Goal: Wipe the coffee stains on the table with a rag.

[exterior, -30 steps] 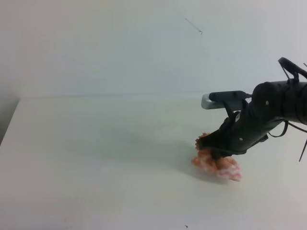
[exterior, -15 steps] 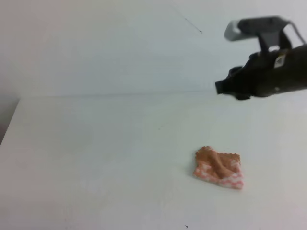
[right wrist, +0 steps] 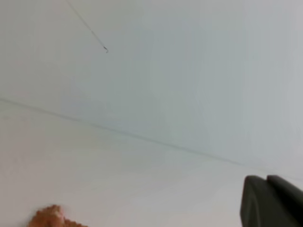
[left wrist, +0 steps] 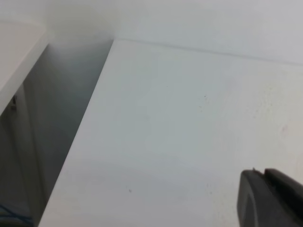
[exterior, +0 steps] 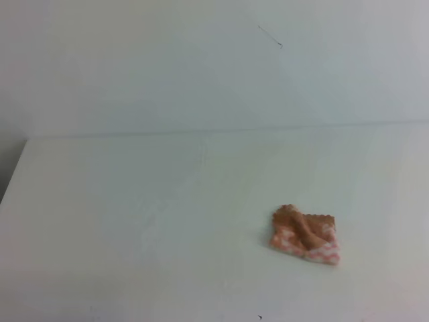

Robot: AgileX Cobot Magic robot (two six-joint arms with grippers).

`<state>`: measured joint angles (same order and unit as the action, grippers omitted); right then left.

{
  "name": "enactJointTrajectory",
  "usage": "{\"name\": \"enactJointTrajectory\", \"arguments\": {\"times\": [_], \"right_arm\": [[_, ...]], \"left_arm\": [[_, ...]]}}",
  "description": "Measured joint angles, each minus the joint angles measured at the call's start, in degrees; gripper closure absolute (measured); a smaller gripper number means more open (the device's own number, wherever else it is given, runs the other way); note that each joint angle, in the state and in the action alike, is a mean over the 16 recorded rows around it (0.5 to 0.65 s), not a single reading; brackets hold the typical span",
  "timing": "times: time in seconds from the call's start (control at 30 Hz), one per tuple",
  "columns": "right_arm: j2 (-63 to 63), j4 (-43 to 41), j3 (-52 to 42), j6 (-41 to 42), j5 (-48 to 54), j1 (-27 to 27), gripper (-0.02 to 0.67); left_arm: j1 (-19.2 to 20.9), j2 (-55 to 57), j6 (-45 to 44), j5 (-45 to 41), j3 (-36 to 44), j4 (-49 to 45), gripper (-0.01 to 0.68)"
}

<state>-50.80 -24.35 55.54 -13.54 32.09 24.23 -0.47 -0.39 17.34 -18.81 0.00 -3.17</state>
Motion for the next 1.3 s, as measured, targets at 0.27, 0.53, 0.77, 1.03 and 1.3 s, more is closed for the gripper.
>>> {"name": "enactJointTrajectory", "arguments": {"times": [0.27,0.53,0.77,1.03,1.3], "right_arm": [[21.9,-0.4,-18.6,-4.4,1.1,0.0,0.647],[36.4,1.8,-30.9,-5.8,1.9,0.0,0.648],[40.8,1.9,-35.3,-6.4,1.1,0.0,0.648],[41.2,1.7,-36.4,-6.5,0.2,-0.2,0.648],[42.9,1.4,-38.1,-6.5,-1.0,-4.7,0.648]], "left_arm": [[0.0,0.1,0.0,0.0,0.0,0.0,0.675],[0.0,0.1,0.0,0.0,0.3,0.0,0.675],[0.0,0.0,0.0,0.0,0.3,0.0,0.675],[0.0,0.2,0.0,0.0,0.0,0.0,0.675],[0.0,-0.2,0.0,0.0,0.0,0.0,0.675]]}}
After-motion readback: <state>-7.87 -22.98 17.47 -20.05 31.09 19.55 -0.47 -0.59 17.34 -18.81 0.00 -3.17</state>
